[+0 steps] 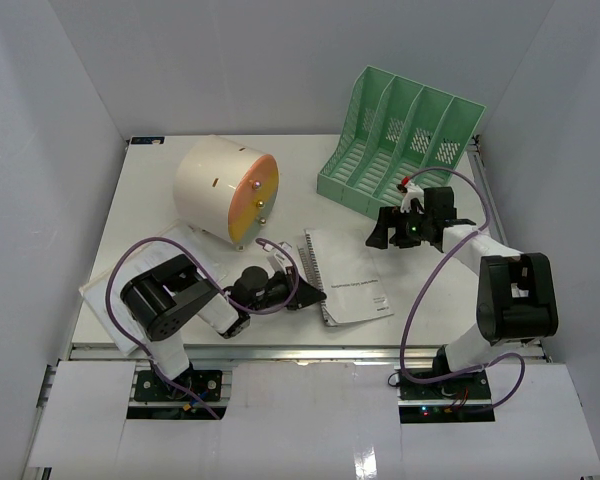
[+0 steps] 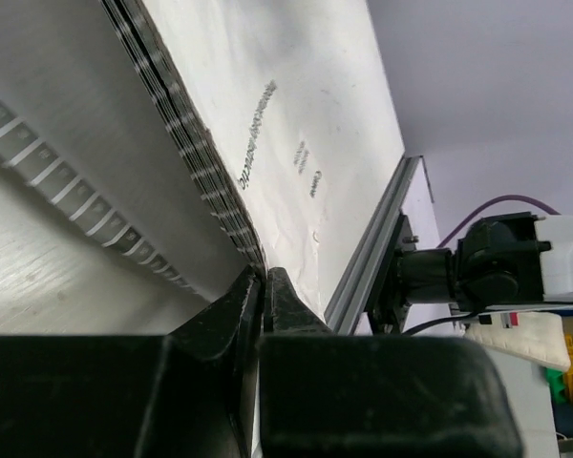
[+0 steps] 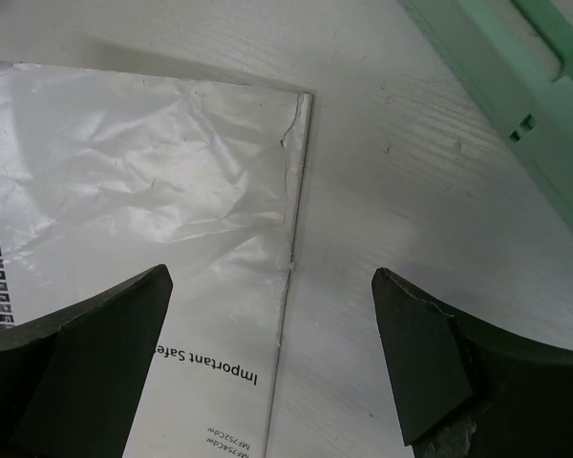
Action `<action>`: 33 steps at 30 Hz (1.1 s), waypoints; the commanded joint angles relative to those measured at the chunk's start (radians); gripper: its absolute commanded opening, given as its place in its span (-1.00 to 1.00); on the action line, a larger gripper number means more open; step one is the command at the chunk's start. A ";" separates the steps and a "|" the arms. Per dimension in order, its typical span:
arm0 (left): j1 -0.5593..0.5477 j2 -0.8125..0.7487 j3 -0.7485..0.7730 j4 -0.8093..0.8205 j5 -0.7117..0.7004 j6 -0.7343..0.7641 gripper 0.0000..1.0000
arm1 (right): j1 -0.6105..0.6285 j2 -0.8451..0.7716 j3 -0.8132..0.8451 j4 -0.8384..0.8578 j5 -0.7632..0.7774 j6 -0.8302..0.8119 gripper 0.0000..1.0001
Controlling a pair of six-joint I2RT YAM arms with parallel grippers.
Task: Organize the desk
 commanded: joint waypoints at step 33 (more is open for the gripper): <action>-0.049 0.118 0.271 -0.529 -0.162 -0.237 0.69 | 0.022 0.134 -0.015 0.032 -0.116 0.077 -0.46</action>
